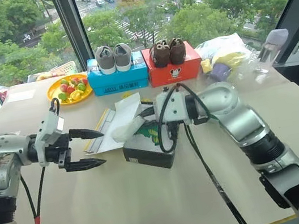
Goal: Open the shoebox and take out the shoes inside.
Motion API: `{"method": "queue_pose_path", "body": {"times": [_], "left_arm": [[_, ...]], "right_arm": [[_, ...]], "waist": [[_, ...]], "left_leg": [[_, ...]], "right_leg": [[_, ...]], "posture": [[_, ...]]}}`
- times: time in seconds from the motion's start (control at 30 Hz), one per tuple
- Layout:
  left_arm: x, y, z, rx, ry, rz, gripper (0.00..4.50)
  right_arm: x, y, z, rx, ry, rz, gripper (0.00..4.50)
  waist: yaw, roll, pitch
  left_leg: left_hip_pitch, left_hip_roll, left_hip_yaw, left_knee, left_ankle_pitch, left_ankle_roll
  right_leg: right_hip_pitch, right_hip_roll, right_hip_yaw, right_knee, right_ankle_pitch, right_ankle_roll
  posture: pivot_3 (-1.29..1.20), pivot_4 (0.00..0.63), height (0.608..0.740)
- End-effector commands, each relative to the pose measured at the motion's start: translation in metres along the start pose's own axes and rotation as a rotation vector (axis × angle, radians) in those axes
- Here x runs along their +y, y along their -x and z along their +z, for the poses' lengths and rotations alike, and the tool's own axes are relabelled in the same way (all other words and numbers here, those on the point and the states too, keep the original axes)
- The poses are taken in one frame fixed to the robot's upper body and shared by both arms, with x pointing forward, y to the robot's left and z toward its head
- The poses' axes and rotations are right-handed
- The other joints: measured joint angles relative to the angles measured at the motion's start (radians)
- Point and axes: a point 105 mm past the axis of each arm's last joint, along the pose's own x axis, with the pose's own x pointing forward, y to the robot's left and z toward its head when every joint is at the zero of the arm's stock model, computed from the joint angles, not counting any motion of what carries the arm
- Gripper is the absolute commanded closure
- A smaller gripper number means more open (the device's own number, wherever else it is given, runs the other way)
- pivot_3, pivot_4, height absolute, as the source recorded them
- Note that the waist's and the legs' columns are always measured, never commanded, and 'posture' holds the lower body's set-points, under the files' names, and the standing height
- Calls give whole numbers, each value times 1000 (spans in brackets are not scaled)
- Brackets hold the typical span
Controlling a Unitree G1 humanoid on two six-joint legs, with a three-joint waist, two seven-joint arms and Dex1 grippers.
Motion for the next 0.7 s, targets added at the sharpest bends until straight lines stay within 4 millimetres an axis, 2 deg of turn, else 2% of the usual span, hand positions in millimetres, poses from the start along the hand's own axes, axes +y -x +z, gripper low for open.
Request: {"method": "queue_pose_path", "body": {"times": [0.03, 0.13, 0.17, 0.2, 0.23, 0.27, 0.3, 0.4, 0.47, 0.5, 0.57, 0.6, 0.7], "left_arm": [[-1, 6, 4, -8, -31, 11, 0], [-2, 5, 5, -10, -31, 9, 0], [-2, 4, 5, -10, -31, 7, 0], [-2, 2, 4, -13, -29, 4, 0], [-2, 1, 4, -13, -29, 2, 0], [-2, 0, 4, -13, -29, -2, 0], [-2, 0, 3, -13, -30, -5, 0], [-3, 1, 3, -15, -26, -9, 0], [-3, 2, 2, -14, -23, -10, 0], [-4, 3, 2, -14, -21, -11, 0], [-4, 4, 0, -8, -17, -17, 0], [-4, 4, -1, -5, -17, -18, 0], [-2, 3, 0, -5, -19, -20, 0]], "right_arm": [[-67, 58, 33, -30, -5, -324, 3901], [-89, 87, 45, -99, -157, -484, 3901], [-107, 112, 43, -144, -274, -642, 3901], [-121, 138, 34, -183, -406, -809, 3901], [-127, 160, 20, -209, -534, -952, 3901], [-126, 184, 0, -229, -679, -1109, 3901], [-122, 195, -12, -233, -768, -1197, 3901], [-79, 214, -63, -270, -1146, -1455, 3901], [-50, 216, -81, -252, -1289, -1546, 3901], [-38, 215, -85, -237, -1325, -1574, 3901], [4, 213, -100, -291, -1514, -1691, 3901], [17, 210, -103, -305, -1572, -1718, 3901], [34, 213, -109, -339, -1656, -1789, 3901]], "waist": [[6, 0, 0], [9, 0, 0], [9, 0, 0], [8, 0, 0], [6, 0, 0], [7, 0, 0], [8, 0, 0], [16, 0, 0], [11, 1, 0], [5, 3, 2], [1, 10, 6], [2, 16, 9], [2, 19, 9]], "left_leg": [[0, 0, 0, 0, 0, 0], [-1, 0, -1, -1, -1, 1], [-2, 0, -1, -1, -1, 1], [-2, 0, -1, -2, -1, 1], [-2, 0, -1, -2, -1, 1], [-2, 0, 0, -2, -1, 1], [-2, 0, 0, -2, -1, 1], [-2, 0, -1, -2, -1, 1], [-2, 0, -1, -2, -1, 1], [-2, 1, 0, -3, -1, 1], [-2, 0, 0, -4, 0, 0], [-3, 0, -1, -2, 0, 0], [-6, -1, -1, -3, 0, 1]], "right_leg": [[0, 0, 0, 0, 0, 0], [0, 0, -1, -1, 0, 0], [0, 0, -1, -1, 0, 0], [0, 0, -1, -1, 0, 0], [0, 0, -1, -1, 0, 0], [0, 0, -1, 0, 1, -1], [0, 0, -1, 0, 1, -1], [1, -1, -2, 0, 1, 0], [0, -1, -1, 0, 1, 0], [0, 0, 0, 0, 1, 0], [-2, 0, 0, 0, 1, 0], [-2, 0, 0, 1, 1, 0], [-6, 0, 1, 0, 1, 1]], "posture": [[0, 150, 731], [0, 150, 731], [0, 150, 731], [0, 150, 731], [0, 150, 731], [0, 150, 731], [0, 150, 731], [0, 150, 731], [0, 150, 731], [0, 150, 731], [0, 150, 731], [0, 150, 731], [0, 150, 731]]}}
